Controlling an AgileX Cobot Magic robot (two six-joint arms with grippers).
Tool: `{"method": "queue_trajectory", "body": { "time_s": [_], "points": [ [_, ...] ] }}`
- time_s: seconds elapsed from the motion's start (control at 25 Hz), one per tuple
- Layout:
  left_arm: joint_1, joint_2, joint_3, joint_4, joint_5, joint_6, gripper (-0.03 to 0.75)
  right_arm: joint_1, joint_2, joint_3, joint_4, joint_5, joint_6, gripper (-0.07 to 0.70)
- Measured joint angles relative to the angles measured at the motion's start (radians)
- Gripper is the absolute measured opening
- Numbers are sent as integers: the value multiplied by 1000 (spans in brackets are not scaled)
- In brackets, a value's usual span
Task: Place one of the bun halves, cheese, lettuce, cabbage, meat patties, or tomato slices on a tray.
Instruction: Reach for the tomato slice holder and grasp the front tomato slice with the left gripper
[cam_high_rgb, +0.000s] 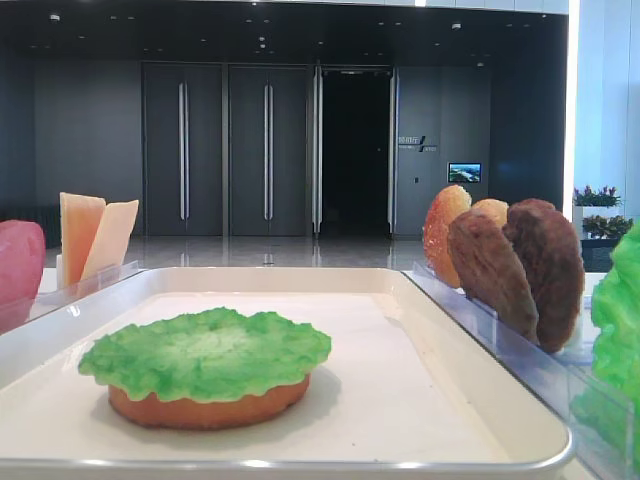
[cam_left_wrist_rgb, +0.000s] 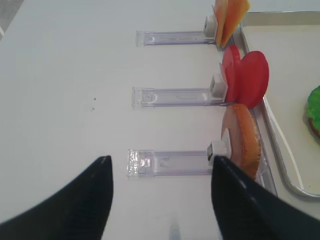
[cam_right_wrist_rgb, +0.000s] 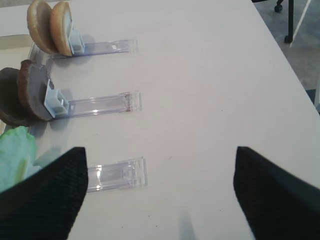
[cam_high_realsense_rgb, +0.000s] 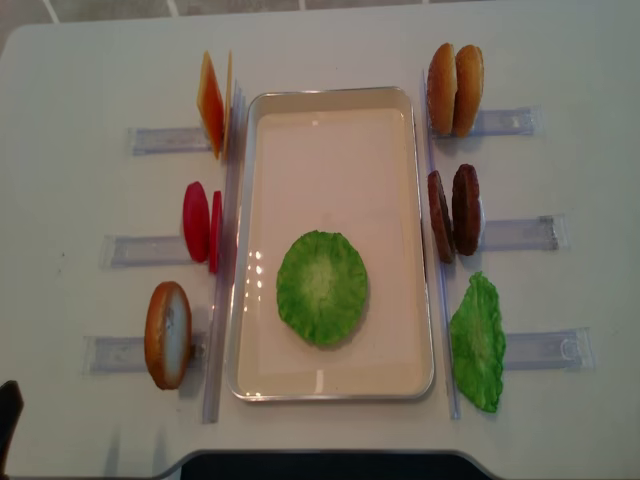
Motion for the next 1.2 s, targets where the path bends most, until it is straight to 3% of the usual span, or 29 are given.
{"method": "queue_trajectory", "body": {
  "time_s": [0.72, 0.84, 1.0, 1.2],
  "points": [
    [0, 2, 0, -1, 3, 0, 459, 0, 0, 0, 0, 0, 0, 593],
    [0, 55, -31, -7, 43, 0, 423, 0, 0, 0, 0, 0, 0, 593],
    [0, 188, -103, -16, 138, -14, 388, 0, 0, 0, 0, 0, 0, 593],
    [0, 370, -212, -49, 149, -73, 382, 0, 0, 0, 0, 0, 0, 593]
  ]
}}
